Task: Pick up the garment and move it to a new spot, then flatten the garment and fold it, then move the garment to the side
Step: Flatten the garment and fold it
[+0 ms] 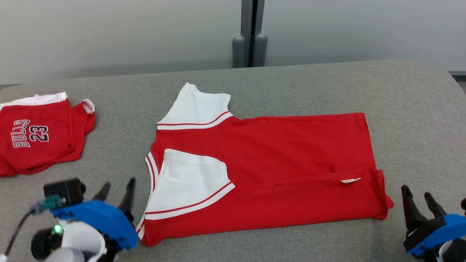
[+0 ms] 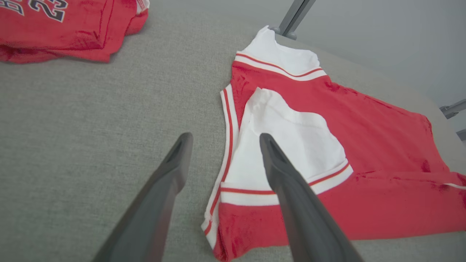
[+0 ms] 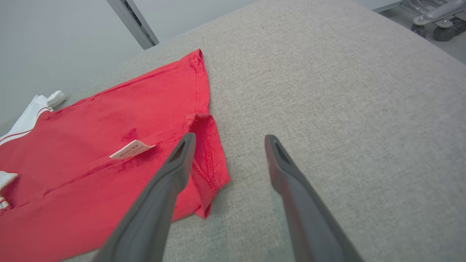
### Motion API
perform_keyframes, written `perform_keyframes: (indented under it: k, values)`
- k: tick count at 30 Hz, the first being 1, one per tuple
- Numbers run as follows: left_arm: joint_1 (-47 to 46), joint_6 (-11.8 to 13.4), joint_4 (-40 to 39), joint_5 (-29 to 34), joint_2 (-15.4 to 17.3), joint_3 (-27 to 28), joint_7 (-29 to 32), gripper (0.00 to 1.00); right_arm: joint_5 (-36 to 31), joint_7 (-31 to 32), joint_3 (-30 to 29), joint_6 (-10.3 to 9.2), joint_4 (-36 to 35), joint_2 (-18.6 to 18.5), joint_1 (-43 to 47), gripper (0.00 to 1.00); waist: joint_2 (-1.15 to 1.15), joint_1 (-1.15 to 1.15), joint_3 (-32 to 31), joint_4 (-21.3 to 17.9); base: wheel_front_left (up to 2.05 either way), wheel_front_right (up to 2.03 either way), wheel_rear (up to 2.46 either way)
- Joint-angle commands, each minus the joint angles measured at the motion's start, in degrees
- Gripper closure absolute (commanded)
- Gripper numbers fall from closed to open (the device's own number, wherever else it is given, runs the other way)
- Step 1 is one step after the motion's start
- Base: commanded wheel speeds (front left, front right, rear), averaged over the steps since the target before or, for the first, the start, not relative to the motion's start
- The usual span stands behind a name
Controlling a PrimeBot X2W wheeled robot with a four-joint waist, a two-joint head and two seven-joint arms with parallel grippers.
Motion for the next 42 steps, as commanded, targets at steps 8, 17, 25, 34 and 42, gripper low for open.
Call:
perform_keyframes:
  k: [8,17,25,34,42]
  values:
    - [-21.03,-3.53,0.82,5.80,4.78,-1.63,7.61,0.00,-2.20,2.93,3.57,0.01,-5.70,-0.15,-7.11,0.00,0.01,0.00,3.43,-2.31,0.00,0.00,0.00]
    - [-47.09,-11.50,12.49,11.36,6.52,-6.42,19.19,0.00,-1.69,4.05,11.88,0.01,-7.59,-0.16,-17.88,0.00,0.01,0.00,14.68,-8.24,0.00,0.00,0.00]
    - [-54.43,-14.13,19.76,11.95,8.85,-7.76,26.08,0.00,-1.01,2.43,16.43,0.01,-6.42,-0.16,-23.67,0.00,0.01,0.00,21.66,-13.00,0.00,0.00,0.00]
    - [-54.39,-13.79,23.64,9.53,10.50,-6.77,30.03,0.00,-0.18,0.96,18.66,0.01,-4.72,-0.16,-27.56,0.00,0.01,0.00,25.22,-16.57,0.00,0.00,0.00]
    - [-52.75,-12.81,22.53,6.66,10.47,-5.26,31.11,0.00,0.18,0.47,19.75,0.01,-3.99,-0.84,-29.72,0.00,0.01,0.00,26.27,-17.71,0.00,0.00,0.00]
